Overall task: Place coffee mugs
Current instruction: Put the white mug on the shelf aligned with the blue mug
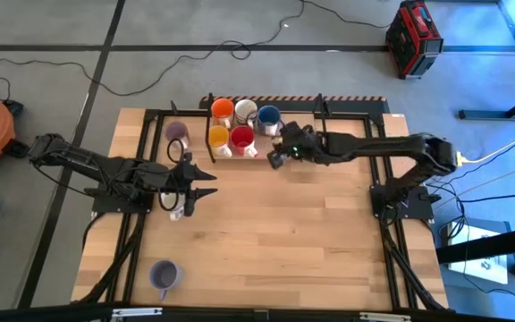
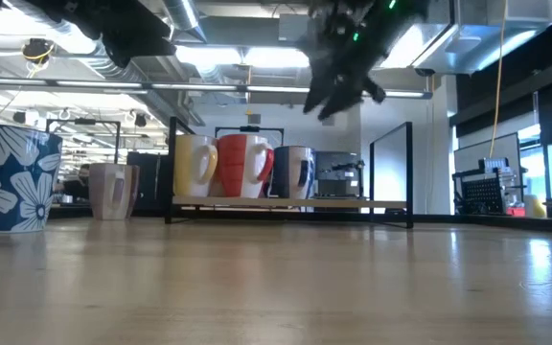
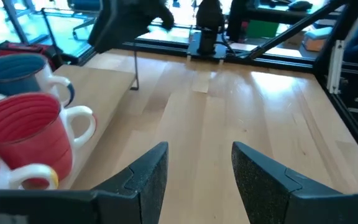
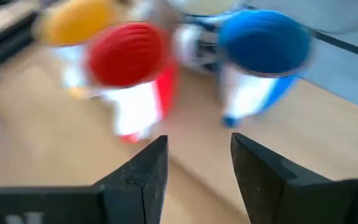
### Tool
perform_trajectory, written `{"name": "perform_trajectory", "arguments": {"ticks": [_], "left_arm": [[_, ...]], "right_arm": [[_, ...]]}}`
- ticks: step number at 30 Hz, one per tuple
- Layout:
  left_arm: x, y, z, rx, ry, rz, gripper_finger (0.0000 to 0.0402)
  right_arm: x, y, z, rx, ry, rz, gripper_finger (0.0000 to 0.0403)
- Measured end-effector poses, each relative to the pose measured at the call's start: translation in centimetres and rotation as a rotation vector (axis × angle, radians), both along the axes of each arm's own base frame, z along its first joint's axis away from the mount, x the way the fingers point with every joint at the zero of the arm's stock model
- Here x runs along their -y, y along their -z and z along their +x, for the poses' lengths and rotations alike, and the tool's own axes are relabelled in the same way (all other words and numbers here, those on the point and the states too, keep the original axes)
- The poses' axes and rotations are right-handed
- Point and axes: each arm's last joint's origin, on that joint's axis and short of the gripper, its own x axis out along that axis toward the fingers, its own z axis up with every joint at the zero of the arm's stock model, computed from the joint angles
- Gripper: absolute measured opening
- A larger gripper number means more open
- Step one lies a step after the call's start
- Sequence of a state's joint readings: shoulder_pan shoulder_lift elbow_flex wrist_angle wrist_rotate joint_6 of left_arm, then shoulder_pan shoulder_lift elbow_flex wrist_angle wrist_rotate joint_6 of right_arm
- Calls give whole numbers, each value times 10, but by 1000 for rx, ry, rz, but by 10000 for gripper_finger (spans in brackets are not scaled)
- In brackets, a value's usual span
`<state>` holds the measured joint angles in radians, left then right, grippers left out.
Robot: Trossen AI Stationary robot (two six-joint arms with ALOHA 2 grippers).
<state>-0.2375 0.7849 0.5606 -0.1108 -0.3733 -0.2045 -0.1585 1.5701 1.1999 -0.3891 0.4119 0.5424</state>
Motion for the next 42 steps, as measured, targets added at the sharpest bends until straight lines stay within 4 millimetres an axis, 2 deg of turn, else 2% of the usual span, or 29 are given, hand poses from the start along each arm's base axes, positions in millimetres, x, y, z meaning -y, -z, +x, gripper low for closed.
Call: {"name": "perform_trajectory", "arguments": {"ticks": [5, 8, 11, 15, 19, 22, 25, 32, 37, 42], "left_arm": [[3, -5, 2, 53, 98, -43, 172], [8, -13, 3, 120, 231, -95, 172], [9, -11, 3, 104, 277, -105, 172], [8, -7, 2, 65, 246, -90, 172], [8, -3, 5, 31, 213, -140, 172], [11, 1, 8, 12, 201, -198, 172], [17, 6, 11, -20, 219, -197, 172], [23, 7, 18, -21, 222, -253, 172], [22, -19, 14, -135, 194, -249, 172], [22, -46, 0, -292, 145, -329, 172]], "right_arm": [[-46, -19, -7, 15, -230, -8, 163], [-77, -18, -6, 3, -439, 35, 163], [-107, -10, -3, -16, -590, 96, 163], [-139, 7, -1, -60, -630, 127, 163], [-159, 14, 0, -53, -590, 144, 163], [-168, 10, -1, -1, -570, 139, 163], [-170, 1, -10, 10, -541, 113, 163], [-154, -27, -38, -16, -518, 53, 163], [-158, -30, -41, 1, -589, 4, 163], [-164, -10, -30, 89, -670, -22, 163]]}}
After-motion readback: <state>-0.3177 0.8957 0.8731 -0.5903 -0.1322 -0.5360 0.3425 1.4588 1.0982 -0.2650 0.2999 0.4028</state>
